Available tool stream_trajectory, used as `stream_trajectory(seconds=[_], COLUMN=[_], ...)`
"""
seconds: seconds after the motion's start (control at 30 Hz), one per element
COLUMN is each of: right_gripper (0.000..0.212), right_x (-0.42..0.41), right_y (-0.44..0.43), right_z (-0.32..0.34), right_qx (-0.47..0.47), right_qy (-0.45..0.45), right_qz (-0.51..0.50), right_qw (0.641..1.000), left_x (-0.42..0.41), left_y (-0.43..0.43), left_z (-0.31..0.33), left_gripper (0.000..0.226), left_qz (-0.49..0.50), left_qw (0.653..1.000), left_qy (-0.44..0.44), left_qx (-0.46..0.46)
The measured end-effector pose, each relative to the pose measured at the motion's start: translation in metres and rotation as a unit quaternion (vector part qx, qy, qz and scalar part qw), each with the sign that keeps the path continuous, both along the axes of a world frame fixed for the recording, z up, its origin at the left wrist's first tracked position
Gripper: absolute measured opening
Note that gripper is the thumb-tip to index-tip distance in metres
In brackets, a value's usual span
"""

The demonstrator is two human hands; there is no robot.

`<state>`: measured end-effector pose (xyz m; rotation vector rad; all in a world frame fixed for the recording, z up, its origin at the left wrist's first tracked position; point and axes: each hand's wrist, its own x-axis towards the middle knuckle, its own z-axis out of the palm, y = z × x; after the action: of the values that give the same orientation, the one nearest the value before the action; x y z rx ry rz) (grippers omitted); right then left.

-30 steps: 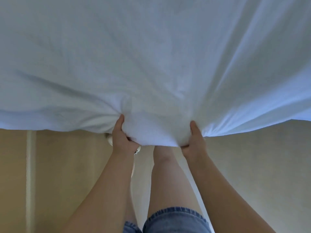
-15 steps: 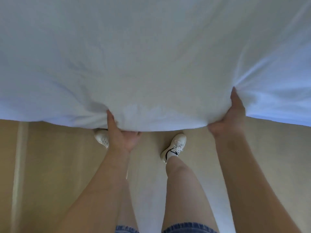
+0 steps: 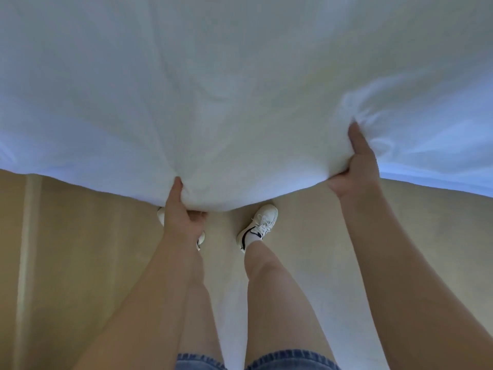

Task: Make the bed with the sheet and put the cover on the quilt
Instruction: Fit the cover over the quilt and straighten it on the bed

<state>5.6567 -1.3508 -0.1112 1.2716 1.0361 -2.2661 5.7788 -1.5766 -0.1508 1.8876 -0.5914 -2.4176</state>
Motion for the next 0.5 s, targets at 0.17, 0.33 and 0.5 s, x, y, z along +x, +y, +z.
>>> stream_trajectory(seconds=[0.17, 0.33, 0.5], right_gripper=[0.022, 0.038, 0.037], right_x=[0.094, 0.079, 0.0], right_y=[0.027, 0.04, 0.095], right_z=[-0.032, -0.038, -0.003], right_qx=[0.134, 0.052, -0.006], right_qy=[-0.131, -0.096, 0.048], right_qz=[-0.033, 0.011, -0.037], right_qw=[0.982, 0.994, 0.998], left_x=[-0.023, -0.023, -0.016], left_y=[0.113, 0.125, 0.121], left_z=[0.017, 0.012, 0.007], left_gripper=[0.061, 0.012, 0.007], left_qz=[-0.117, -0.105, -0.077], left_qw=[0.976, 0.992, 0.996], left_qy=[0.086, -0.021, -0.039], left_qx=[0.162, 0.063, 0.03])
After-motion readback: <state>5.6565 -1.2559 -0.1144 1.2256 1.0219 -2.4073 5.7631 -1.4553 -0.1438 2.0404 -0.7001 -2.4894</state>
